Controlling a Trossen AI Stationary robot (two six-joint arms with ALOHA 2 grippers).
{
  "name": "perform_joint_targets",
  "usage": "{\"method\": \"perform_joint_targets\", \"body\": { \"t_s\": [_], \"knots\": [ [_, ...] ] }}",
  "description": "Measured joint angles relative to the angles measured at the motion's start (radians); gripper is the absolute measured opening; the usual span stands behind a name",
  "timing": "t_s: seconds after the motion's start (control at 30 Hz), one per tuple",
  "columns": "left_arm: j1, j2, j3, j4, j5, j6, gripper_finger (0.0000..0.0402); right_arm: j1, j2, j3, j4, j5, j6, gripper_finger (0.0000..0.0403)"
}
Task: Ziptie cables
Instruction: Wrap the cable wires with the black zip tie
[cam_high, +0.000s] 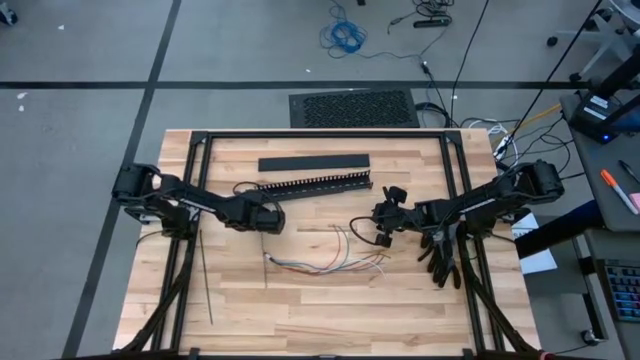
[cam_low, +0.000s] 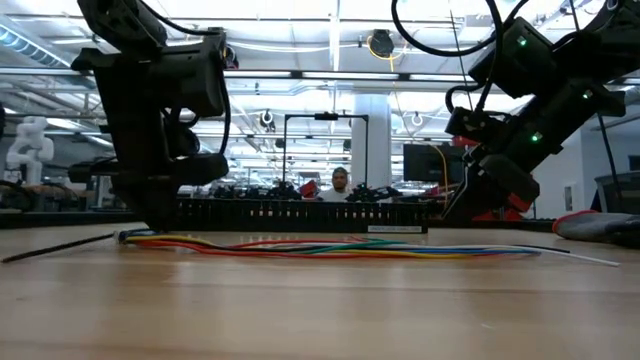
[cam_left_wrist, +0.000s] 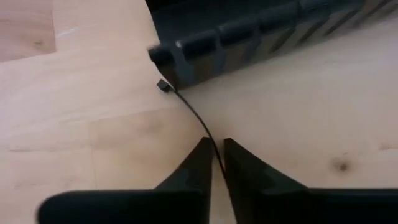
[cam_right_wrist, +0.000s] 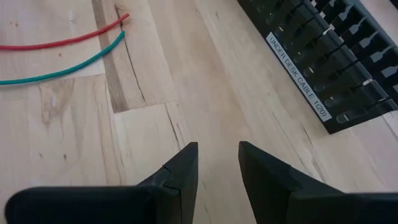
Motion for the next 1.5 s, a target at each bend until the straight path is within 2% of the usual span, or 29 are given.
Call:
{"method": "perform_joint_targets", "body": {
  "t_s": [0.13, 0.23, 0.43, 0.67, 0.83, 0.97, 1.1, 1.27, 1.33, 1.5],
  "knots": [
    [-0.045, 0.001, 0.039, -0.005, 0.075, 0.002, 0.0006, 0.000, 0.000, 0.000, 0.000, 0.000, 0.007, 0.0112],
    [-0.073, 0.002, 0.081, 0.010, 0.105, 0.010, 0.0004, 0.000, 0.000, 0.000, 0.000, 0.000, 0.015, 0.0112],
    [-0.088, 0.002, 0.150, 0.044, 0.045, 0.085, 0.0002, 0.000, 0.000, 0.000, 0.000, 0.000, 0.026, 0.0111],
    [-0.075, 0.002, 0.173, 0.284, -0.001, 0.176, 0.0001, 0.000, 0.000, 0.000, 0.001, -0.015, 0.027, 0.0111],
    [-0.063, 0.002, 0.173, 0.433, -0.028, 0.268, 0.0001, 0.000, 0.000, 0.000, 0.072, -0.145, 0.015, 0.0111],
    [-0.057, 0.002, 0.173, 0.443, -0.044, 0.298, 0.0000, 0.018, 0.000, 0.000, 0.231, -0.351, -0.030, 0.0111],
    [-0.056, 0.002, 0.173, 0.435, -0.072, 0.359, 0.0000, 0.033, 0.001, 0.006, 0.362, -0.431, -0.121, 0.0111],
    [-0.040, -0.060, 0.175, 0.334, -0.072, 0.375, 0.0000, 0.020, 0.066, 0.141, 0.357, -0.515, -0.173, 0.0112],
    [-0.049, -0.093, 0.175, 0.280, -0.073, 0.369, 0.0000, 0.029, 0.132, 0.210, 0.327, -0.549, -0.188, 0.0112],
    [-0.072, -0.231, 0.175, 0.139, -0.083, 0.349, 0.0000, 0.028, 0.319, 0.428, 0.244, -0.555, -0.246, 0.0112]
  ]
}}
